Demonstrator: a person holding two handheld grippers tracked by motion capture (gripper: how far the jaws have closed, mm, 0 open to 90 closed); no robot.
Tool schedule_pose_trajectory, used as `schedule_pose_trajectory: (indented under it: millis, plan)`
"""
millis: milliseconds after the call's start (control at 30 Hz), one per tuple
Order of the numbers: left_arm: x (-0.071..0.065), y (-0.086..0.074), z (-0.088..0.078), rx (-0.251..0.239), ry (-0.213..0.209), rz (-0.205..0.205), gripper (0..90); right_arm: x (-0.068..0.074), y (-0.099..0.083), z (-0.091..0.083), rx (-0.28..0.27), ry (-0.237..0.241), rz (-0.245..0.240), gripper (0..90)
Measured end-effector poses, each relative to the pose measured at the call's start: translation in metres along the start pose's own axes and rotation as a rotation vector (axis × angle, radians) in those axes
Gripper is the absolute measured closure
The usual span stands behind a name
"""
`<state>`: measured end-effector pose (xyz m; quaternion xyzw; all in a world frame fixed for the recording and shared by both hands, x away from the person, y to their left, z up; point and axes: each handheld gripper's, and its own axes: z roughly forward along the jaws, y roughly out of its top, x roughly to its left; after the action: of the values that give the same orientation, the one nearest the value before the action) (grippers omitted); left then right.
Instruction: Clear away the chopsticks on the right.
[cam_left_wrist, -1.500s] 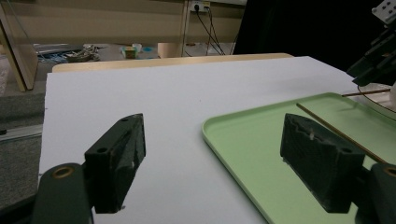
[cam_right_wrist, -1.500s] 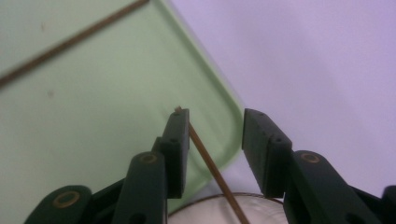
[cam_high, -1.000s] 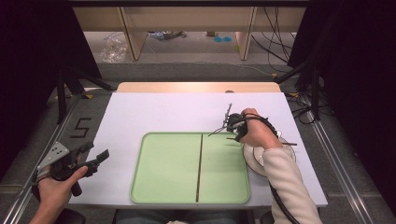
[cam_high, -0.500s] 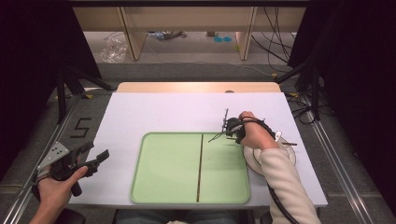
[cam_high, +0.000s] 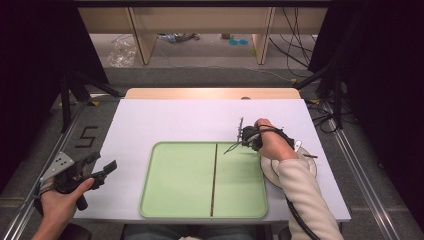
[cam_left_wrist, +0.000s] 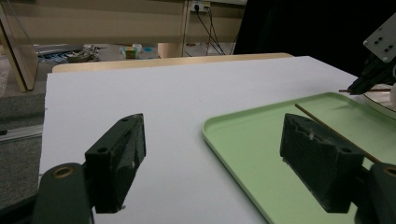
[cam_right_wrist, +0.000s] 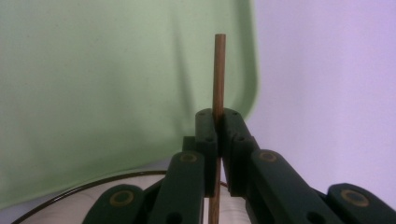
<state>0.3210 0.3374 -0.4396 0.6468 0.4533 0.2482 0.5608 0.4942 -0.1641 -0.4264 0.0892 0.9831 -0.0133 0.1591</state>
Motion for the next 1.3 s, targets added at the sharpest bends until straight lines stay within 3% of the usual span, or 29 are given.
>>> schedule_pose_trajectory:
  millis: [33, 100, 200, 300, 433, 500, 567, 767, 933, 1067, 1200, 1300]
  plan:
    - [0.000, 0.000, 0.000, -0.002, -0.001, -0.001, 22.5, 0.000, 0.000, -0.002, -0.011, -0.020, 0.003, 87.2]
    - [0.000, 0.000, 0.000, -0.003, -0.001, -0.002, 22.5, 0.002, 0.002, -0.007, -0.031, -0.017, 0.050, 87.2]
    - [0.000, 0.000, 0.000, -0.001, 0.000, -0.001, 22.5, -0.001, 0.001, -0.014, -0.063, -0.066, 0.032, 87.2]
    - [0.000, 0.000, 0.000, -0.002, -0.001, -0.001, 22.5, -0.001, 0.001, -0.022, -0.099, -0.087, 0.071, 87.3]
    - [0.000, 0.000, 0.000, -0.002, 0.000, -0.002, 22.5, -0.005, 0.002, -0.034, -0.159, -0.137, 0.047, 87.3]
    - [0.000, 0.000, 0.000, -0.003, -0.001, -0.002, 22.5, -0.003, 0.003, -0.039, -0.177, -0.146, 0.089, 87.3]
    - [0.000, 0.000, 0.000, -0.002, -0.001, -0.002, 22.5, -0.004, 0.003, -0.042, -0.202, -0.156, 0.091, 87.3]
    - [0.000, 0.000, 0.000, -0.005, -0.003, -0.002, 22.5, -0.006, 0.000, -0.053, -0.297, -0.203, 0.168, 87.3]
    - [0.000, 0.000, 0.000, -0.005, -0.003, -0.003, 22.5, -0.009, -0.004, -0.070, -0.421, -0.280, 0.261, 87.3]
    - [0.000, 0.000, 0.000, -0.006, -0.003, -0.003, 22.5, -0.011, -0.010, -0.084, -0.498, -0.313, 0.323, 87.4]
    - [0.000, 0.000, 0.000, -0.006, -0.004, -0.002, 22.5, -0.013, -0.016, -0.094, -0.589, -0.364, 0.406, 87.4]
    - [0.000, 0.000, 0.000, -0.006, -0.004, -0.003, 22.5, -0.015, -0.021, -0.101, -0.657, -0.376, 0.486, 87.5]
